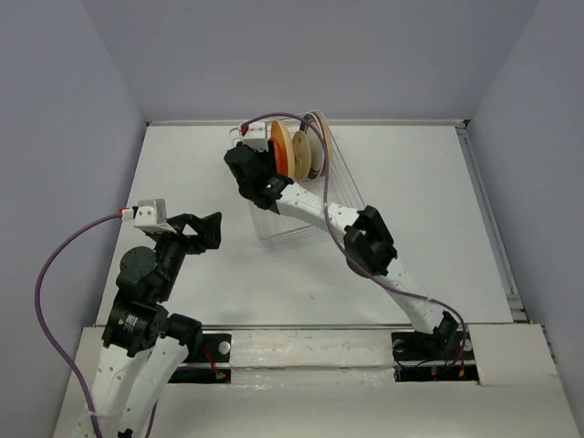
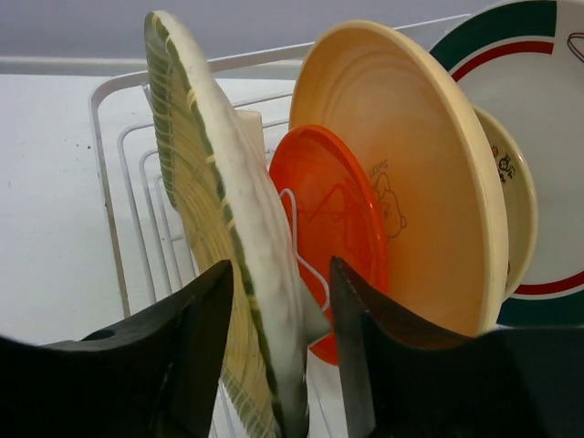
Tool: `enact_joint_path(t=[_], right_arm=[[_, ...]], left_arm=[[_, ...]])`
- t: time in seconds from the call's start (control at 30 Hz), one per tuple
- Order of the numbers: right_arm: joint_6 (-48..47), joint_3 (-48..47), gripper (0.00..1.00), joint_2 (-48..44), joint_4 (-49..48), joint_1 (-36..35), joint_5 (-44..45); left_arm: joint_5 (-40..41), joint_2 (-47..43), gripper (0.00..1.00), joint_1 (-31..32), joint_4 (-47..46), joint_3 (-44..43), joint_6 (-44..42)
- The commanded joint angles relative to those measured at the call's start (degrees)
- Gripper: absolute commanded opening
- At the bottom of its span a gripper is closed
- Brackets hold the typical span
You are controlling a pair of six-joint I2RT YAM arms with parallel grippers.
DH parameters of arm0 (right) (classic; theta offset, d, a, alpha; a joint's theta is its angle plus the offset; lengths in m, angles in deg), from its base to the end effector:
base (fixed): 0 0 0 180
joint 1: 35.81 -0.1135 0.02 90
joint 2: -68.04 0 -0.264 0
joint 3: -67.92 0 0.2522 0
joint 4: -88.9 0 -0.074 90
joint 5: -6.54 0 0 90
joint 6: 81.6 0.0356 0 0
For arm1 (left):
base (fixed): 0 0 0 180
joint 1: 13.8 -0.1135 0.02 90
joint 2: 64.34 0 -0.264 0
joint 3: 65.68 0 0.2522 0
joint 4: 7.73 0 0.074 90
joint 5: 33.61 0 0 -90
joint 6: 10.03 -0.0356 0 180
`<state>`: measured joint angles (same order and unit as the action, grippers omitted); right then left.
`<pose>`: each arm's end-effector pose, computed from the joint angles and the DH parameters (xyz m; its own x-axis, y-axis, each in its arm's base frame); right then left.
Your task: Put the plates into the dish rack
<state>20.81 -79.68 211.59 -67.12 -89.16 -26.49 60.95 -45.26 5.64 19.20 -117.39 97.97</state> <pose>0.3652 0.4409 0.2563 -0.1916 -0.0613 -0.9796 0.0761 0.9941 -0.0771 0.0876 -0.0279 0.3467 0.0096 -0.3301 -0.9439 0.2735 0.9088 -0.3150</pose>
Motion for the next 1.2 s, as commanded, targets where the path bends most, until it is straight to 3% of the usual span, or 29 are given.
enact_joint_path(t=[0.0, 0.17, 0.33, 0.47, 0.6, 0.9, 1.0, 1.17], right_arm=[[1.9, 1.4, 0.59, -7.0, -1.5, -0.2, -1.7], [1.9, 5.3, 0.79, -14.7, -1.2, -0.2, -6.4], [3.8, 15.0, 1.00, -29.3, -1.2, -0.2, -12.8], [3.8, 27.3, 1.00, -42.7, -1.2, -0.2, -18.3], [1.9, 48.3, 1.00, -59.7, -3.5, -0.2, -20.8], [0.9, 78.7, 1.00, -99.5, -4.3, -0.2, -14.3], [3.5, 86.4, 1.00, -108.4, -4.4, -0.2, -13.2], [6.4, 94.7, 1.00, -114.3, -4.8, -0.2, -12.4]], left_arm=[[-0.2, 1.0, 0.99, 0.1, -2.1, 0.4, -1.0], [-0.2, 1.9, 0.99, 0.0, -2.1, 0.3, -1.2], [0.9, 1.6, 0.99, -0.5, -1.9, 0.3, -1.3], [1.7, 1.7, 0.99, -0.5, -1.6, 0.3, -1.6], [1.5, 1.8, 0.99, -0.5, -2.0, 0.5, -1.8], [1.8, -1.4, 0.99, -0.5, -4.2, 1.0, -0.9], [0.5, -2.8, 0.99, -0.5, -4.6, 1.0, -0.6], [-1.7, -2.1, 0.99, -0.5, -6.0, 1.0, 1.4]])
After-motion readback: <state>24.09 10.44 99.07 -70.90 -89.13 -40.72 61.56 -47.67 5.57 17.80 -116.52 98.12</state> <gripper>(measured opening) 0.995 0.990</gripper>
